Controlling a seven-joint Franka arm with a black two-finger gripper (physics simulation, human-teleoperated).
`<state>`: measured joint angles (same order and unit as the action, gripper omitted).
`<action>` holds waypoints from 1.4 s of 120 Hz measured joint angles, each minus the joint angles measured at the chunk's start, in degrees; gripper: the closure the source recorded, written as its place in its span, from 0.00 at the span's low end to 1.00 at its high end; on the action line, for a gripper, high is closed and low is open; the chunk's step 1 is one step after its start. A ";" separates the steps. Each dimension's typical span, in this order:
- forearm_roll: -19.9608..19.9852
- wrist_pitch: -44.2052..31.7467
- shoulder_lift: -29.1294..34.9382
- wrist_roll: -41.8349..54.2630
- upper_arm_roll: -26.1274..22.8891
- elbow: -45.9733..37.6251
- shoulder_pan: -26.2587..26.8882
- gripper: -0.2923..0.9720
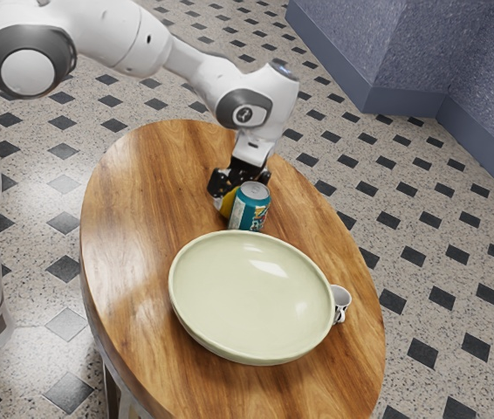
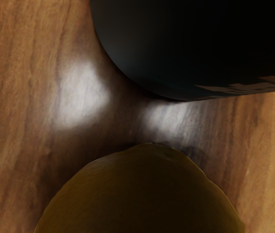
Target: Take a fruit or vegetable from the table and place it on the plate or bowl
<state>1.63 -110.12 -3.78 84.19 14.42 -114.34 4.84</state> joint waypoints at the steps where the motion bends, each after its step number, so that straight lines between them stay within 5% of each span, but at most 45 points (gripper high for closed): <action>1: 0.04 -0.02 -0.03 -0.01 0.00 0.00 0.01 0.41; 104: 1.97 0.01 0.34 -1.54 1.84 1.42 -0.58 0.47; 168: 1.48 10.33 10.36 -3.17 1.88 16.81 -0.57 0.47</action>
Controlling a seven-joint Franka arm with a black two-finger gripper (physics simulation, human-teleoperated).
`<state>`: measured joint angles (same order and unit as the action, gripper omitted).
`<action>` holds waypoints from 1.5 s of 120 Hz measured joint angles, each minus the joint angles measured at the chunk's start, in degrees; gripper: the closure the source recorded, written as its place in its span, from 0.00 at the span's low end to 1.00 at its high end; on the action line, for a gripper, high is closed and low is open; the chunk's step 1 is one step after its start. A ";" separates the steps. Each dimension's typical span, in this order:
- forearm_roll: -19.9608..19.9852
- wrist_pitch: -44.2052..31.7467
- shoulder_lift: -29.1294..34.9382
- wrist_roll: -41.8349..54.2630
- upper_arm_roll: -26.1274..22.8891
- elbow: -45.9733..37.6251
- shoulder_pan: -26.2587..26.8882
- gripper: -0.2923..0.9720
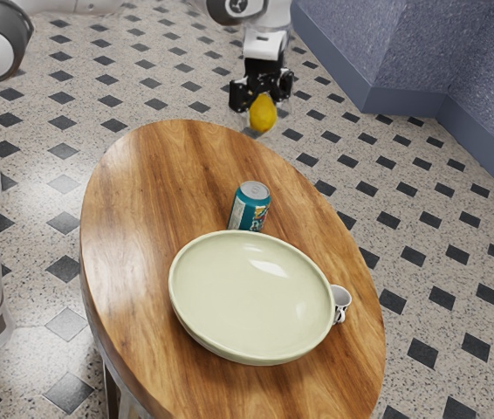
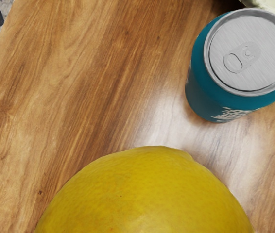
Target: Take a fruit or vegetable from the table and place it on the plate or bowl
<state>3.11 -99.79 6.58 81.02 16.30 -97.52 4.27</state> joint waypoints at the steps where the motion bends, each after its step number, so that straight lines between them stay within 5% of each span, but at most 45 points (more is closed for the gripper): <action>1: 0.00 0.15 0.15 -0.03 -0.06 0.08 -0.06 0.47; 85: 0.84 3.45 2.26 -4.88 -19.16 -0.84 0.51 0.47; 164: 2.39 2.11 2.10 -8.93 -27.67 -2.41 0.68 0.47; 180: 2.29 2.32 1.82 -9.36 -27.87 -2.43 0.65 0.33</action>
<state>5.40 -97.47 8.40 71.66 -11.57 -99.95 4.92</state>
